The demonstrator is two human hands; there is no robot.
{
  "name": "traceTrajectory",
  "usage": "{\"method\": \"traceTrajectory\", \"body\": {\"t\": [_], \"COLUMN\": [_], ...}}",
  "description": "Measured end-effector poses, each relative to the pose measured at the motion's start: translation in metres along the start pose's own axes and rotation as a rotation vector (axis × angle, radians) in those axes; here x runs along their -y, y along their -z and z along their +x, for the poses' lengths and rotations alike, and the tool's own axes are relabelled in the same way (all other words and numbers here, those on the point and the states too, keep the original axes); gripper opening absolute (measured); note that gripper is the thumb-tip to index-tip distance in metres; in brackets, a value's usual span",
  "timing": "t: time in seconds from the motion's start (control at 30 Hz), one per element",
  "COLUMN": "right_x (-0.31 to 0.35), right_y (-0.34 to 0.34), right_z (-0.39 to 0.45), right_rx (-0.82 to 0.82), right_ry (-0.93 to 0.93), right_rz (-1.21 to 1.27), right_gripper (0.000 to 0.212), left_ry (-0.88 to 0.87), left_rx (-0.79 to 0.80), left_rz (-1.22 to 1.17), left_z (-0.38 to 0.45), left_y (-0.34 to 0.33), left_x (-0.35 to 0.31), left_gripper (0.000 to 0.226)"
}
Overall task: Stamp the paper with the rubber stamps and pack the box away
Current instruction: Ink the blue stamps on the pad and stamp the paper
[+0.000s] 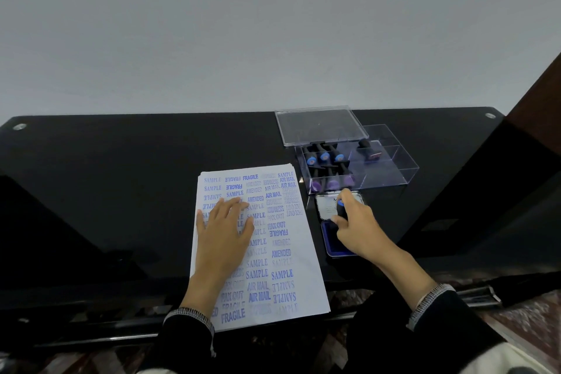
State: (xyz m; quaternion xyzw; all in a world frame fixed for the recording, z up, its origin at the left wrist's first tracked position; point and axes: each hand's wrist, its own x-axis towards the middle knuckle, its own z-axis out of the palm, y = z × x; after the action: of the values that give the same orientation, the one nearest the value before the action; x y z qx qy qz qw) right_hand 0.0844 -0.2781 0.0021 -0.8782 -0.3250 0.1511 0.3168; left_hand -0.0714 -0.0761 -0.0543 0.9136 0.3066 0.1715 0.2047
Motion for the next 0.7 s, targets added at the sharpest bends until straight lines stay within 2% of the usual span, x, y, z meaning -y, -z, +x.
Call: {"method": "traceTrajectory", "body": {"t": [0.1,0.23,0.53,0.6,0.7], "right_x": [-0.002,-0.007,-0.021,-0.021,-0.020], "right_y": [-0.001,-0.013,-0.039,-0.040,-0.034], "right_z": [-0.001,-0.011,-0.027,-0.028,-0.025], "right_rx": [0.004,-0.184,-0.413,-0.437,-0.387], "right_ry": [-0.012,0.082,0.121,0.116,0.117], "right_rz": [0.028,0.037,-0.094,-0.129,-0.111], "right_gripper": [0.024,0.022,0.029,0.028,0.026], "left_ry": [-0.001,-0.004,-0.006,-0.007,-0.005], "left_rx": [0.000,0.001,0.009,0.011,0.008], "left_rz": [-0.003,0.014,0.023,0.019,0.013], "left_z": [0.000,0.001,0.000,0.000,0.000], "left_y": [-0.001,-0.002,0.000,0.000,0.000], "left_x": [0.000,0.001,0.000,0.000,0.000], "left_gripper": [0.035,0.035,0.037,0.037,0.037]}}
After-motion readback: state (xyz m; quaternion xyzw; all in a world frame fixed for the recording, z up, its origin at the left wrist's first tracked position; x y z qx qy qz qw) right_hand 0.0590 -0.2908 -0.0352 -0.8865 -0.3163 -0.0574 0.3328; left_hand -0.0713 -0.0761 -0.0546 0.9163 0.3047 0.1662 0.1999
